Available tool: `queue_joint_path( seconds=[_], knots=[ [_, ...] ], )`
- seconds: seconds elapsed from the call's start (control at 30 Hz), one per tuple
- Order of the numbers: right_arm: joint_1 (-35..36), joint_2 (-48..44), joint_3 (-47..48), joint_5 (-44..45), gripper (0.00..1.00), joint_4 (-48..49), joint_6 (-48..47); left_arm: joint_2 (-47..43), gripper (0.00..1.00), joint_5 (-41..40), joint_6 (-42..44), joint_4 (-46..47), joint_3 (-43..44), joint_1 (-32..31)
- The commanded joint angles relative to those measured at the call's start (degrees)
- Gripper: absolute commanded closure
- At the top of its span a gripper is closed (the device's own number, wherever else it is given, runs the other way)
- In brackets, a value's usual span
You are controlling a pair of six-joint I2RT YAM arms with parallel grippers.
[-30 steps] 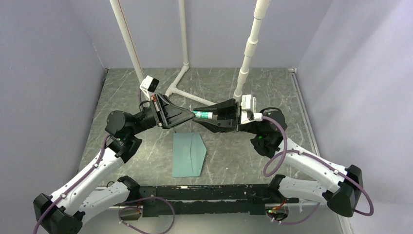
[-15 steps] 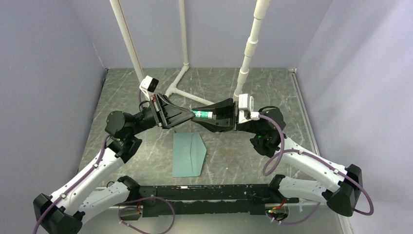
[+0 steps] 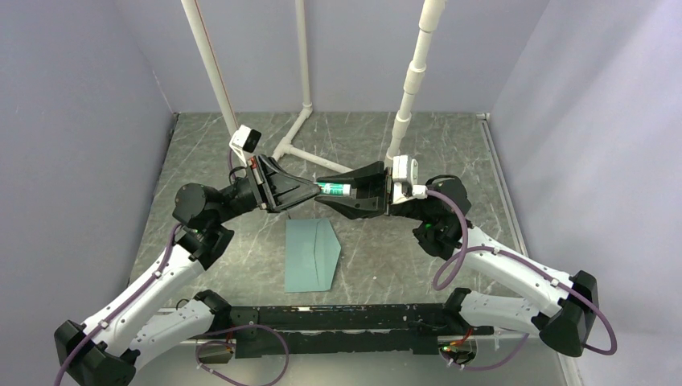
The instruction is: Place the letter into the envelope and seal it
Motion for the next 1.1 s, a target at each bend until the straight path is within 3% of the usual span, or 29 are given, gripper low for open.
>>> queue_joint_path(
  seconds=[0.0,0.23,0.53,0.83,0.93,1.07],
  knots=[
    [0.3,-1.1,1.5,0.2,0.59,1.4,0.4,-0.7,0.98,-0.2,0.2,2.9,0.0,-0.1],
    [0.3,-1.0,1.1,-0.2,0.59,2.6,0.2,-1.0,0.98,-0.2,0.7,1.9,0.0,0.0],
    [0.3,-0.9,0.7,0.6,0.51,3.5,0.1,-0.7,0.98,-0.3,0.2,2.7,-0.5,-0.1],
    [0.3,-0.5,0.8,-0.2,0.61,2.8,-0.3,-1.2,0.97,-0.3,0.3,2.4,-0.1,-0.1],
    [0.3,-0.2,1.3,-0.3,0.74,2.0,-0.6,-1.1,0.98,-0.2,0.1,2.9,-0.1,-0.1],
    [0.3,0.1,3.6,2.4,1.0,-1.9,0.6,-1.3,0.98,-0.1,0.8,2.3,0.0,-0.1]
  ],
)
